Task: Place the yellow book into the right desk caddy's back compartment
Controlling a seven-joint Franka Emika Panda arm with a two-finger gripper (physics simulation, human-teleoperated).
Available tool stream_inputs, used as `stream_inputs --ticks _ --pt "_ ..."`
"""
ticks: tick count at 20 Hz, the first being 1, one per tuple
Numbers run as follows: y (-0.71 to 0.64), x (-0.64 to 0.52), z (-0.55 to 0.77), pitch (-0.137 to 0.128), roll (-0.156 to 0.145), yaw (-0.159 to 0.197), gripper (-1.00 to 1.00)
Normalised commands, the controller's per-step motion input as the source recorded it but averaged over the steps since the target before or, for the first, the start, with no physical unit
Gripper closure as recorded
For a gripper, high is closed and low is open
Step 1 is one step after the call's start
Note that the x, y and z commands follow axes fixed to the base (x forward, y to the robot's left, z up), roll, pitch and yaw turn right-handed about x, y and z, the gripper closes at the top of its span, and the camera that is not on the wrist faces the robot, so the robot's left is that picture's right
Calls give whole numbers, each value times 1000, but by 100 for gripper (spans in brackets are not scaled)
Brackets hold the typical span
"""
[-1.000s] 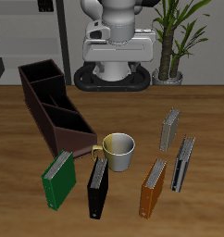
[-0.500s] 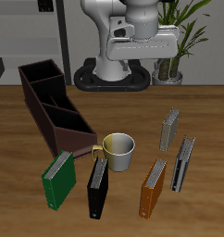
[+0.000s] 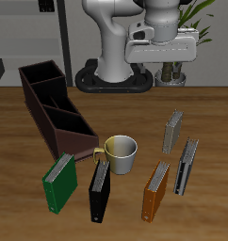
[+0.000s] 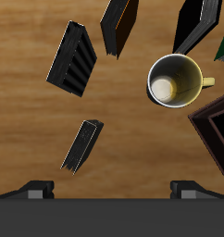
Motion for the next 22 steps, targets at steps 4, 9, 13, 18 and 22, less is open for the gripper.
stream_inputs --ticks 4,9,13,18,22 --pt "287 -86 -3 -35 -8 -74 -100" --pt "159 -151 20 -69 -13 -40 -100" --pt "90 -150 -113 -71 -29 -66 -100" --pt "104 -67 -180 -52 -19 -1 -100" --pt "95 4 -103 -29 -42 -49 -100"
